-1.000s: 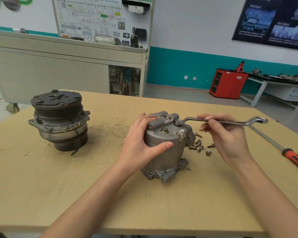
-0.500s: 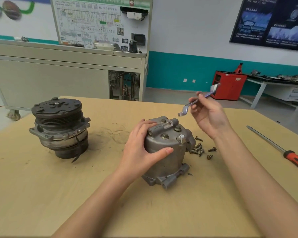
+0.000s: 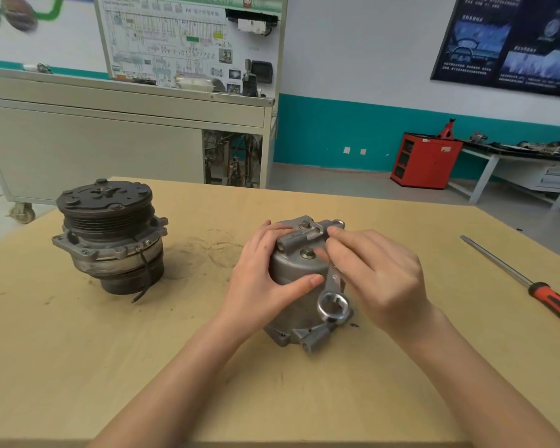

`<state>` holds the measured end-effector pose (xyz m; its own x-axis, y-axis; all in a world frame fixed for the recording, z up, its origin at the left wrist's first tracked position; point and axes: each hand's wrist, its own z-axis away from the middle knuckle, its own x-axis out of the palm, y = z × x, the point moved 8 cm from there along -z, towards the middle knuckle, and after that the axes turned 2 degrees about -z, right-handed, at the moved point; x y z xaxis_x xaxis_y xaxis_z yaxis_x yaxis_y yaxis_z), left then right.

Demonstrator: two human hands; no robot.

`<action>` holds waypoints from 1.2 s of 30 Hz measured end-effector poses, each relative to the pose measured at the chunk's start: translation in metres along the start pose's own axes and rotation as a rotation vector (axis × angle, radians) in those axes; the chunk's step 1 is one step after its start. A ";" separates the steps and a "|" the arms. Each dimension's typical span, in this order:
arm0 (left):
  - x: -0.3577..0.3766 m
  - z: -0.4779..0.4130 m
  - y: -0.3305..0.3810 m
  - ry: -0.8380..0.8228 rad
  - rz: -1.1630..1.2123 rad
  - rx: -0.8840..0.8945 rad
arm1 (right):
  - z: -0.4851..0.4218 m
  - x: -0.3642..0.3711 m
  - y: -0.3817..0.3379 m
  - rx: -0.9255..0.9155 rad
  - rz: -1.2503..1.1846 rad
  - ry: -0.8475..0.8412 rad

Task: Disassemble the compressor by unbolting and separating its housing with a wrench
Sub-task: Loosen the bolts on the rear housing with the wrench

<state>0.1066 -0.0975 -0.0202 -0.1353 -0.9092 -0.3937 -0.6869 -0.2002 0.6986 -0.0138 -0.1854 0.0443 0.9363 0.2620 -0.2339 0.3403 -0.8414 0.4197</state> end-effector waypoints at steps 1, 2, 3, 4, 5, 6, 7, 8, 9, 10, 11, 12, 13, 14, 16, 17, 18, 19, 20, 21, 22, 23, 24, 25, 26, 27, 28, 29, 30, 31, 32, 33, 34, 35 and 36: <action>0.000 0.000 0.000 0.003 0.000 0.000 | 0.000 0.001 0.000 -0.003 0.027 -0.010; 0.000 0.000 -0.001 0.005 0.003 -0.002 | 0.001 0.002 -0.001 -0.001 0.040 -0.021; 0.000 0.000 -0.001 0.007 0.008 -0.005 | 0.001 0.003 -0.001 0.002 0.043 -0.028; 0.000 0.000 -0.001 0.008 0.011 -0.006 | 0.002 0.004 -0.002 0.014 0.035 -0.033; 0.000 0.000 0.000 0.007 0.011 -0.005 | 0.003 0.005 -0.003 0.032 0.021 -0.036; 0.000 0.000 0.001 0.004 0.010 -0.002 | 0.003 0.006 -0.003 0.058 0.007 -0.035; 0.000 0.000 0.003 0.003 0.010 0.004 | 0.003 0.007 -0.003 0.083 0.004 -0.029; 0.000 0.000 0.004 0.002 0.011 0.012 | 0.003 0.008 -0.003 0.108 0.013 -0.023; 0.000 0.000 0.006 -0.001 0.014 0.018 | 0.002 0.010 -0.002 0.132 0.025 -0.015; -0.001 0.001 0.008 -0.004 0.020 0.024 | 0.002 0.011 -0.001 0.157 0.026 -0.008; -0.001 0.001 0.009 -0.010 0.025 0.024 | 0.002 0.012 0.001 0.181 0.007 0.001; -0.001 0.002 0.008 -0.016 0.023 0.020 | 0.003 0.012 0.004 0.206 -0.038 0.010; -0.001 0.002 0.008 -0.019 0.012 0.014 | 0.007 0.011 0.008 0.229 -0.100 0.019; -0.001 0.002 0.006 -0.018 -0.002 0.009 | 0.013 0.010 0.014 0.259 -0.169 0.034; -0.001 0.001 0.004 -0.013 -0.020 -0.003 | 0.031 0.004 0.032 0.418 -0.366 0.082; -0.001 0.001 0.003 -0.011 -0.028 -0.007 | 0.042 0.003 0.045 0.560 -0.492 0.112; -0.001 0.000 0.002 -0.010 -0.034 -0.010 | 0.054 0.005 0.057 0.716 -0.608 0.139; -0.001 0.000 0.002 -0.012 -0.035 -0.013 | 0.065 0.009 0.069 0.865 -0.708 0.170; -0.001 0.000 0.002 -0.014 -0.035 -0.014 | 0.075 0.015 0.079 1.001 -0.822 0.201; -0.001 0.000 0.002 -0.016 -0.035 -0.014 | 0.082 0.024 0.088 1.125 -0.974 0.233; 0.000 0.000 0.002 -0.018 -0.036 -0.015 | 0.087 0.035 0.096 1.232 -1.160 0.254; 0.000 0.001 0.002 -0.021 -0.037 -0.016 | 0.089 0.048 0.101 1.326 -1.349 0.264; -0.001 0.001 0.002 -0.022 -0.038 -0.017 | 0.091 0.061 0.106 1.420 -1.505 0.263; -0.001 0.001 0.002 -0.019 -0.039 -0.016 | 0.091 0.074 0.110 1.506 -1.626 0.242; -0.001 0.001 0.002 -0.016 -0.042 -0.015 | 0.090 0.086 0.113 1.568 -1.718 0.199; -0.001 0.001 0.003 -0.016 -0.045 -0.015 | 0.087 0.097 0.114 1.604 -1.781 0.140; -0.001 0.001 0.003 -0.017 -0.045 -0.015 | 0.084 0.108 0.115 1.622 -1.820 0.075; -0.001 0.001 0.003 -0.019 -0.043 -0.013 | 0.080 0.117 0.115 1.627 -1.843 0.011; -0.001 0.001 0.003 -0.018 -0.042 -0.011 | 0.077 0.124 0.115 1.622 -1.859 -0.041; -0.001 0.001 0.003 -0.017 -0.044 -0.008 | 0.074 0.129 0.115 1.612 -1.871 -0.072; -0.002 0.001 0.003 -0.015 -0.046 -0.006 | 0.072 0.132 0.115 1.597 -1.884 -0.083; -0.002 0.001 0.003 -0.015 -0.048 -0.007 | 0.070 0.133 0.116 1.587 -1.899 -0.074; -0.002 0.001 0.003 -0.020 -0.048 -0.009 | 0.068 0.131 0.118 1.582 -1.921 -0.034; -0.002 0.001 0.003 -0.027 -0.047 -0.011 | 0.065 0.127 0.120 1.580 -1.947 0.042; -0.001 0.000 0.002 -0.032 -0.045 -0.010 | 0.062 0.121 0.124 1.574 -1.946 0.144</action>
<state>0.1049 -0.0965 -0.0183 -0.1275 -0.8872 -0.4434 -0.6860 -0.2440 0.6855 0.1362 -0.2880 0.0137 -0.1425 0.7401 0.6573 0.1943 0.6720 -0.7146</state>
